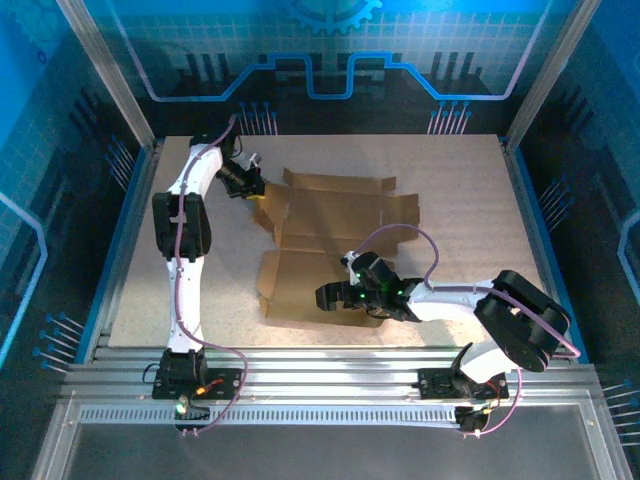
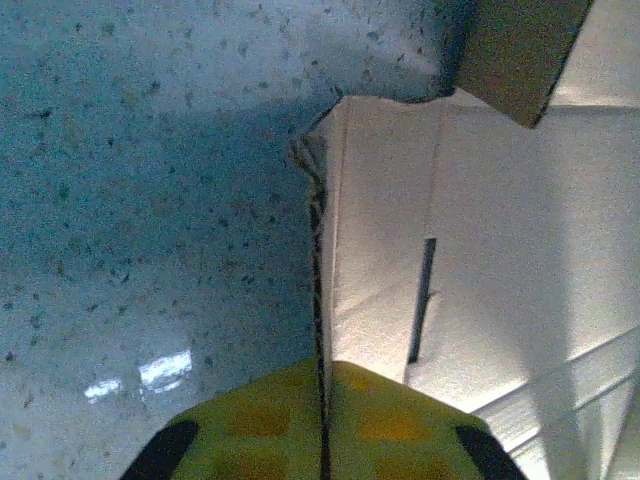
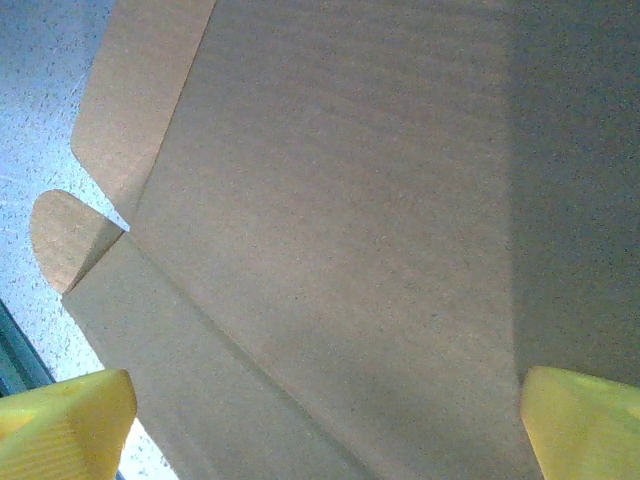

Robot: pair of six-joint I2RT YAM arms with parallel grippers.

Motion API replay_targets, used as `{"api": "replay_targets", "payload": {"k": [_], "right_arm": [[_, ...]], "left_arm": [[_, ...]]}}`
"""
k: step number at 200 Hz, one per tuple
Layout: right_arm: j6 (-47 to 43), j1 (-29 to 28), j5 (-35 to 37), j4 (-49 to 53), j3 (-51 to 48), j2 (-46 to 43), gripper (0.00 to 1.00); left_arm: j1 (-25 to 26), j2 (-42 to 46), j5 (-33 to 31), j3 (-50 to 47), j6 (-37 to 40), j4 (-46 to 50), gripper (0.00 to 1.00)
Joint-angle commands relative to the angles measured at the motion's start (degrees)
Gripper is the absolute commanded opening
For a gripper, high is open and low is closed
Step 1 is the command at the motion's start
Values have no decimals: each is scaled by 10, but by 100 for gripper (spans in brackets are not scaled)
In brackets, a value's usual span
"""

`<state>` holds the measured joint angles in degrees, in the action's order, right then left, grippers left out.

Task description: Fold the paper box

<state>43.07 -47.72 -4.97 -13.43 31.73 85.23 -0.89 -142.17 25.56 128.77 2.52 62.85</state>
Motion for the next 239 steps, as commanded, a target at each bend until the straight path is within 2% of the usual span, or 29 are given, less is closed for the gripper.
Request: {"api": "replay_targets", "payload": {"k": [1,11,22,33,49,67,84,109,131,159,187,239], "right_arm": [[-9,-10,-9,72,16,4,98],[-25,-11,-15,94,32,-4,97],[-43,-11,-21,117,50,-13,90],[-54,-11,-24,138,63,-25,88],[-56,-14,-23,156,73,-43,80],[-43,-24,-13,169,75,-55,77],[-19,-40,35,200,82,-57,76],[28,-75,147,275,106,-43,74],[69,-96,197,315,122,-17,76],[95,-115,244,352,148,21,77],[106,-122,243,365,172,65,77],[131,-134,239,378,220,138,75]], "left_arm": [[12,63,20,-55,-22,-51,2],[15,92,24,-93,-36,-92,0],[17,127,29,-135,-48,-138,0],[20,163,21,-186,-63,-195,0],[23,211,18,-256,-82,-273,0],[26,253,18,-325,-102,-348,1],[36,285,-1,-382,-109,-398,2],[46,320,-14,-458,-130,-461,3],[58,354,-36,-530,-136,-542,4],[77,388,-65,-579,-143,-565,5],[97,423,-94,-620,-144,-591,5],[120,472,-108,-696,-151,-626,5]]}}
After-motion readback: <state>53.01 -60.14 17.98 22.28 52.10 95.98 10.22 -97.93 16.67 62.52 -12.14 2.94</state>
